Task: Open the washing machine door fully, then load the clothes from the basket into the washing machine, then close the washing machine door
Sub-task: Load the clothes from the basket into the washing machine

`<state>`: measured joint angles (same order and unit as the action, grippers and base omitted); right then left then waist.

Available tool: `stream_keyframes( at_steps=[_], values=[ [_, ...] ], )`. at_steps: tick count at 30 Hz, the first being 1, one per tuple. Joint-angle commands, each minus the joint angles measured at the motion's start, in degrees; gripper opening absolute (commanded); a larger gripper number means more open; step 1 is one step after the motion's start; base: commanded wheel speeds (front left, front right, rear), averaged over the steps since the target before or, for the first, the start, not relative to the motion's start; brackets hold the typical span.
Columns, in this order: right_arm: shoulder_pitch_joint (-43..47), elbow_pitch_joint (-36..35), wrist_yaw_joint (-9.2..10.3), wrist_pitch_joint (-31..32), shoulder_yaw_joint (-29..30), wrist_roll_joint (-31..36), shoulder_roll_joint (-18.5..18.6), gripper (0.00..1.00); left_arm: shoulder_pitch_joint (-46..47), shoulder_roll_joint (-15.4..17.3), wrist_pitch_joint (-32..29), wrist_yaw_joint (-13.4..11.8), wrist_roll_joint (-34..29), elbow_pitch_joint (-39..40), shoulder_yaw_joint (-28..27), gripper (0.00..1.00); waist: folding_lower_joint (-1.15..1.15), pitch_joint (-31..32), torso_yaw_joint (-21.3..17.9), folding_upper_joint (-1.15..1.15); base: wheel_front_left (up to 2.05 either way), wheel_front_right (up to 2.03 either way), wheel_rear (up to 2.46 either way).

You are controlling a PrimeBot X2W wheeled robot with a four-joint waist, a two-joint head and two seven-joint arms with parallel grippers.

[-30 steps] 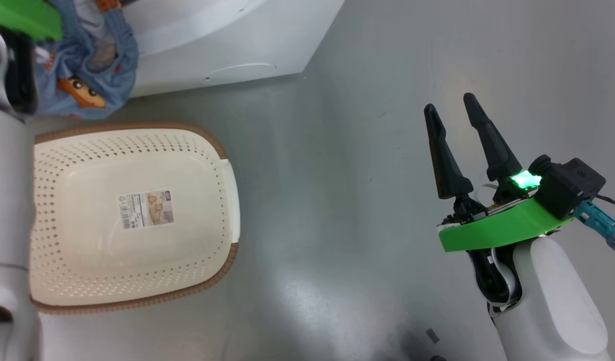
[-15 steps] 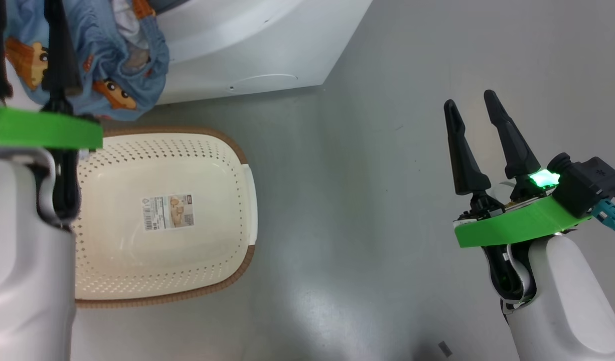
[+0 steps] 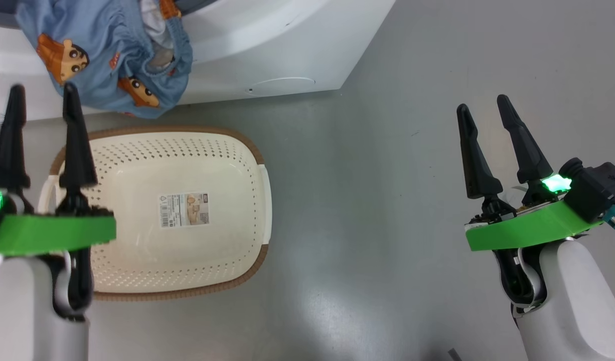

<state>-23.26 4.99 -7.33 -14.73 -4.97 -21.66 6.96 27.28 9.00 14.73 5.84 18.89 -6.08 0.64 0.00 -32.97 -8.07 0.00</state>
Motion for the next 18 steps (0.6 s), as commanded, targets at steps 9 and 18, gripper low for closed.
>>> stream_keyframes(
  at_steps=[9,18],
  values=[
    [2.2,-2.2,-0.16,-0.3,-0.4,0.7,0.7,1.0,-9.6,-1.6,0.3,0.8,-1.9,7.6,-3.7,1.0,0.0,0.0,1.1,0.0,0.0,0.0,0.0],
    [2.5,-2.9,-0.16,-0.3,0.3,1.6,0.8,1.0,-12.3,-3.5,0.3,1.1,-2.0,8.7,-4.5,1.0,0.0,0.0,1.5,0.0,0.0,0.0,0.0]
  ],
)
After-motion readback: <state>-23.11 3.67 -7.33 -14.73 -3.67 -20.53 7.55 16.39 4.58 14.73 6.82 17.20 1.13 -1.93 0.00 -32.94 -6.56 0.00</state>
